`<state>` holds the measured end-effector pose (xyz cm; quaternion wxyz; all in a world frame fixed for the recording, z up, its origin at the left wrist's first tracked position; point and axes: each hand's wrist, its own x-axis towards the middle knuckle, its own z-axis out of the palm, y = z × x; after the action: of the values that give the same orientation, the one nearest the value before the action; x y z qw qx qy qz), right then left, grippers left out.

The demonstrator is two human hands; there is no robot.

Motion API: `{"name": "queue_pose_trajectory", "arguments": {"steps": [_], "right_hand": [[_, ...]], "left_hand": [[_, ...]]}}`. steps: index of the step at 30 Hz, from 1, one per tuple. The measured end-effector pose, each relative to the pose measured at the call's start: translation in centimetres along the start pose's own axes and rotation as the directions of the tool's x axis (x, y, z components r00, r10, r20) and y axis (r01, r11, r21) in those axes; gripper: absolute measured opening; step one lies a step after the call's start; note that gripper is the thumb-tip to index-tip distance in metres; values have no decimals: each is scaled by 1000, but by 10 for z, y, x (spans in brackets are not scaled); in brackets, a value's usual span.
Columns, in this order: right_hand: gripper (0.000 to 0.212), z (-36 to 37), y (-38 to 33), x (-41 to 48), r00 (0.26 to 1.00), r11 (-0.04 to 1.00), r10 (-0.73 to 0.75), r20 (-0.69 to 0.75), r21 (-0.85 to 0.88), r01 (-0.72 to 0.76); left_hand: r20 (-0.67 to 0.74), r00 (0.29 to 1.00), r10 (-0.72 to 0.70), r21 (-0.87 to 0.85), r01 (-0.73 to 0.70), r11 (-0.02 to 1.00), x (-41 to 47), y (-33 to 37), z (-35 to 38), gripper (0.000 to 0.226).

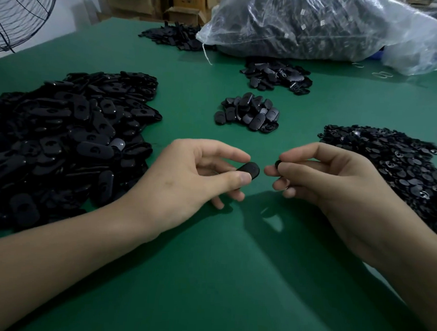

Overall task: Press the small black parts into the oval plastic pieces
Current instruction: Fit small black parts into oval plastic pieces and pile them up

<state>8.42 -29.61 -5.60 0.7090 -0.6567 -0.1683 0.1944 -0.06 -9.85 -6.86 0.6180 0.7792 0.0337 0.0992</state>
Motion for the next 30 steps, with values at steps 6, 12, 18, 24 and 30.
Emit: {"name": "queue_pose_trajectory", "arguments": {"steps": [6,12,18,24,30], "right_hand": [[32,1,-2,-2,1000,1000,-23,10,-5,23],[25,0,-5,-4,997,992,37,71,117,-46],[32,0,-5,-5,991,991,54,125,113,-69],[36,0,-4,-6,989,997,47,138,48,-54],[32,3,-5,-8,991,999,-22,133,-44,28]], "left_hand": [[19,999,26,-56,-25,998,0,-3,1,34],[9,997,82,9,-82,997,0,-2,1,29],[-3,986,165,99,-163,982,1,-4,0,37],[-21,989,144,-113,-145,983,2,-4,2,27],[-38,990,137,-84,-139,987,0,-2,1,32]]}}
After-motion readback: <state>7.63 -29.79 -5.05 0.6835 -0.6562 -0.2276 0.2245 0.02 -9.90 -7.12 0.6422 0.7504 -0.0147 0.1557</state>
